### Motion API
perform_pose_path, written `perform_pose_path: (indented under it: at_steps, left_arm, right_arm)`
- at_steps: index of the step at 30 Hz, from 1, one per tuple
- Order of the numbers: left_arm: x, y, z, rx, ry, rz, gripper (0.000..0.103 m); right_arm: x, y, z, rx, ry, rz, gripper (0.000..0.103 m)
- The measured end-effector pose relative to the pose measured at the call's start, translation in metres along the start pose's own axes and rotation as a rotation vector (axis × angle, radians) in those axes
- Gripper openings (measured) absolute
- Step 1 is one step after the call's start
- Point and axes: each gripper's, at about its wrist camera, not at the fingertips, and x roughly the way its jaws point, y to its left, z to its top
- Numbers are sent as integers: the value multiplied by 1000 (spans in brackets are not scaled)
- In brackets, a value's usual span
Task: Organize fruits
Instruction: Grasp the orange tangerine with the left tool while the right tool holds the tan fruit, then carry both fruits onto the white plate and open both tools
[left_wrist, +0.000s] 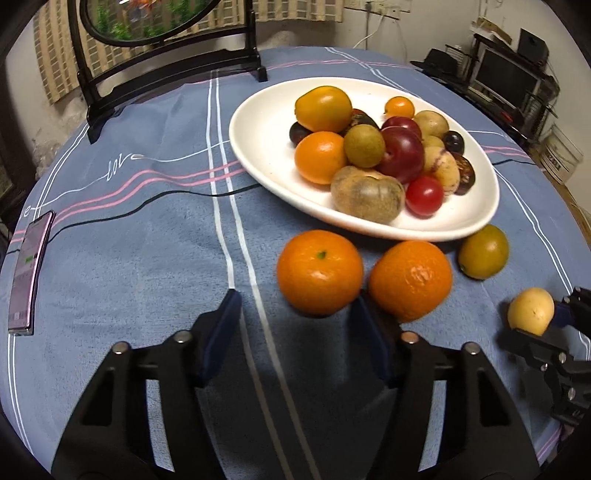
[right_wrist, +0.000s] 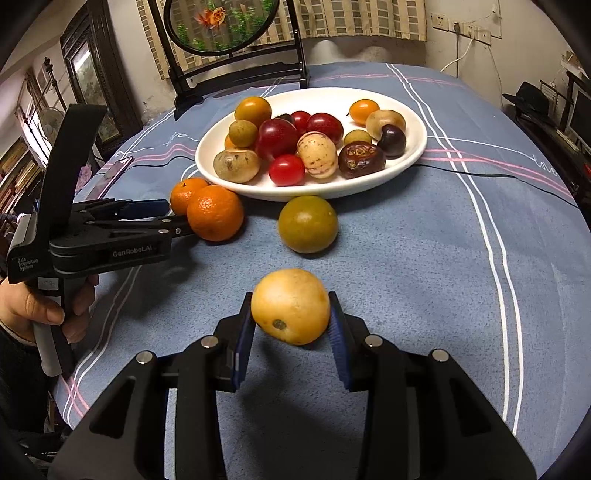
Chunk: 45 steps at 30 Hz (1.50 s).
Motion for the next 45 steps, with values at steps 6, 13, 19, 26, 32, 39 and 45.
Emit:
perform_pose_path:
  at_steps: [6,13,19,26,32,39,45]
  left_arm:
    - [0,7,2,-12,1,-19,56]
    - [10,10,12,-17,-3,18,71]
    - [15,14,14,-22,-53,5,75]
    - [1,7,12,-13,-66,-14,44]
    - [-12,9,6,-42,-66,-26,44]
    - [-40,-1,7,-31,-118,-49,44]
    - [-57,-11,19,-24,-155,-75,44]
  right_arm:
    - [3,0,-1,1,7,1,38]
    - [4,2,-2,-1,8,10,38]
    - [4,3,-2,-3,9,10,38]
    - [-2,3,-1,-4,-5,5,38]
    - [-5,1,-3,0,-11,3,38]
    - [-12,-4,-1,8,-37,-3,38]
    - [-27,-12,14,14,-97,-17,38]
